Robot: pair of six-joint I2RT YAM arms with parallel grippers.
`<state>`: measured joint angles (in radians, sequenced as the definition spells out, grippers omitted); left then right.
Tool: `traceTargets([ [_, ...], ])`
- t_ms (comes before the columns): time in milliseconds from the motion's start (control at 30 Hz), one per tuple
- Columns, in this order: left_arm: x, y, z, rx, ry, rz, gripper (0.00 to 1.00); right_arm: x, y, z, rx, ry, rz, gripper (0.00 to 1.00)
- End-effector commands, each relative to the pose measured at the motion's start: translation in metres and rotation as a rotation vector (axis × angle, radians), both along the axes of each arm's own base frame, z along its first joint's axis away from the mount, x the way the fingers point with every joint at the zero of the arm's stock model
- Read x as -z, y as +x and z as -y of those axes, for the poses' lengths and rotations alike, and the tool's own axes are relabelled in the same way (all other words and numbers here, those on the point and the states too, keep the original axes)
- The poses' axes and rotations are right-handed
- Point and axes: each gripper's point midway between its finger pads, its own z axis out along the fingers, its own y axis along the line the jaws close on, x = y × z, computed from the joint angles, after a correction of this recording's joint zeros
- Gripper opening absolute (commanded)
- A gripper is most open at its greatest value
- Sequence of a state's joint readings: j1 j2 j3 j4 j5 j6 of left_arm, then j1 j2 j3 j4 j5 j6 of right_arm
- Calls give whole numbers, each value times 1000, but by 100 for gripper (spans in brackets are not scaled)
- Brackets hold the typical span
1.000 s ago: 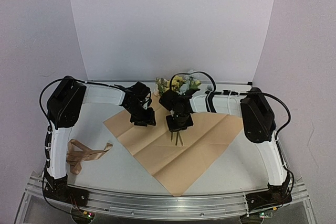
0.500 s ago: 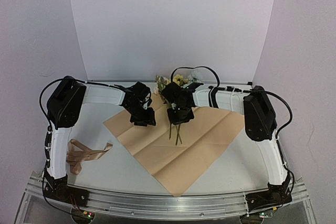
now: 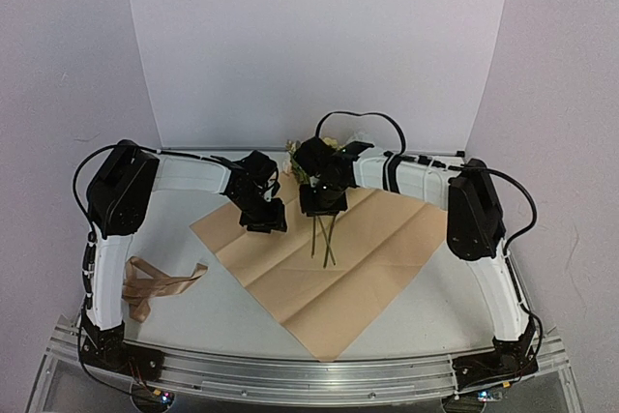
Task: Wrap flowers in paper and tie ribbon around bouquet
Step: Adjust the fake flower on the flattened wrapping paper, then pick up the fake flower from the flattened wrapping paper.
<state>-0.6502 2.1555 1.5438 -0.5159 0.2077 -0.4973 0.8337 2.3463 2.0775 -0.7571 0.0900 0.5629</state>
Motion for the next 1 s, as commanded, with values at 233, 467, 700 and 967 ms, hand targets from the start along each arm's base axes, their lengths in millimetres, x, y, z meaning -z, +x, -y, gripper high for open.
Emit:
traceTargets([
  [233, 5, -1, -10, -2, 49, -33, 47, 49, -1, 1, 115, -25, -72, 27],
  [467, 4, 0, -10, -6, 48, -34, 47, 51, -7, 3, 126, -22, -101, 21],
  [700, 5, 1, -11, -12, 44, -39, 47, 22, 1, 2, 80, -24, -30, 0],
  [967, 7, 2, -12, -17, 43, -43, 47, -49, 13, 12, 60, -24, 129, 0],
])
